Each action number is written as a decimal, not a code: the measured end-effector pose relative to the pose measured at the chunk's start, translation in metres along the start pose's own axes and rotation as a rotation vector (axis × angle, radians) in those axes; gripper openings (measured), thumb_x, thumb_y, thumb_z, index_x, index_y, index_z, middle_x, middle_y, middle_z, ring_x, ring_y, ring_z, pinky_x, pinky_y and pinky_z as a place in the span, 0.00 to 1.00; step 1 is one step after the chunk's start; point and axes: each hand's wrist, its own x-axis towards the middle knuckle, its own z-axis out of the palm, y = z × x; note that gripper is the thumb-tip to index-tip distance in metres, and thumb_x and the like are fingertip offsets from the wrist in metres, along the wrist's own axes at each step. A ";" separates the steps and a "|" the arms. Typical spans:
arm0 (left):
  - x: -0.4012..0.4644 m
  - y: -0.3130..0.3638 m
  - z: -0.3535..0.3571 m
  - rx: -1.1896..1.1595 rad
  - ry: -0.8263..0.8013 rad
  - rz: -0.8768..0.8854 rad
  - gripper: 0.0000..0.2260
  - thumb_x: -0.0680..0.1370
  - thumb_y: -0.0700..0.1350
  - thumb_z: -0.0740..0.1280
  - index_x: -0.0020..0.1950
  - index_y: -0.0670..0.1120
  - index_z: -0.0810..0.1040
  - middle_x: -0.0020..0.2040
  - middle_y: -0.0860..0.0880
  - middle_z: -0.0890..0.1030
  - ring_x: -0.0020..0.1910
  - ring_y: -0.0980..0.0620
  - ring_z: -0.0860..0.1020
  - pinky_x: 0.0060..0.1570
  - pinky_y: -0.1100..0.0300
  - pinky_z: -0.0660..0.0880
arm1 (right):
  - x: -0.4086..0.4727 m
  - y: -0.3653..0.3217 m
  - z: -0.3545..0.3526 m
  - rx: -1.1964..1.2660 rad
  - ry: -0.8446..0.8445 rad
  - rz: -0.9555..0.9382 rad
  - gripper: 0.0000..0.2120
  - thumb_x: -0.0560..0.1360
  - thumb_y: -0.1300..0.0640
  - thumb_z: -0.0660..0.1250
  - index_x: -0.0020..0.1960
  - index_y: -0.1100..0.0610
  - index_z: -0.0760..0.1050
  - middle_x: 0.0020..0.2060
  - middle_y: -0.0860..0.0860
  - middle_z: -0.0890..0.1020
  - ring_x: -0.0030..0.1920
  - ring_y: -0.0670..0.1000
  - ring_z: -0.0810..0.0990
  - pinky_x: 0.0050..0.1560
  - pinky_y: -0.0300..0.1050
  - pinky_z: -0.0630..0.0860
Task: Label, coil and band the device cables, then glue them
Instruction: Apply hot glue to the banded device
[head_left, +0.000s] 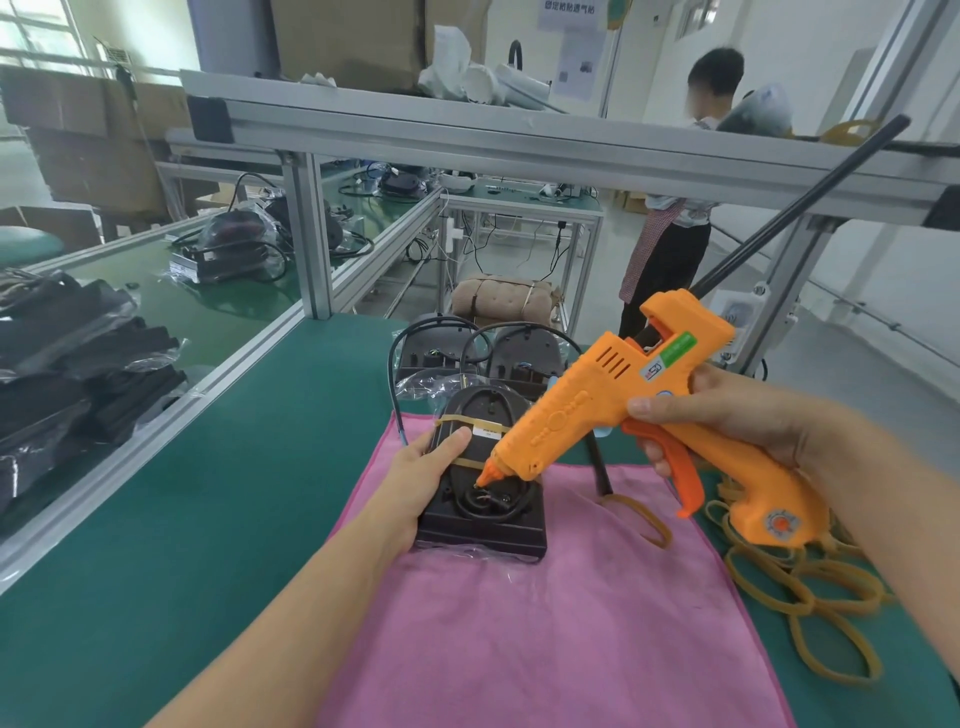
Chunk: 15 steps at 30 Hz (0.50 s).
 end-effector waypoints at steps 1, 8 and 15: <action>0.000 0.000 0.000 -0.002 0.000 -0.001 0.12 0.78 0.50 0.68 0.58 0.48 0.80 0.44 0.39 0.85 0.39 0.42 0.83 0.47 0.44 0.81 | 0.000 0.000 0.000 0.001 -0.004 -0.004 0.08 0.69 0.53 0.75 0.46 0.54 0.83 0.35 0.58 0.81 0.34 0.55 0.81 0.38 0.49 0.81; 0.000 0.000 0.001 -0.009 0.008 -0.022 0.11 0.77 0.51 0.68 0.57 0.47 0.80 0.44 0.39 0.85 0.38 0.43 0.84 0.42 0.49 0.82 | -0.003 -0.003 0.000 -0.004 -0.024 -0.010 0.04 0.71 0.56 0.71 0.44 0.51 0.84 0.35 0.57 0.82 0.33 0.55 0.81 0.38 0.49 0.81; -0.001 0.001 0.002 -0.013 0.011 -0.021 0.12 0.78 0.50 0.68 0.58 0.47 0.80 0.43 0.40 0.85 0.37 0.43 0.84 0.41 0.50 0.82 | -0.006 -0.005 -0.003 -0.010 -0.041 -0.018 0.05 0.69 0.53 0.73 0.45 0.51 0.84 0.35 0.56 0.82 0.34 0.54 0.81 0.39 0.49 0.81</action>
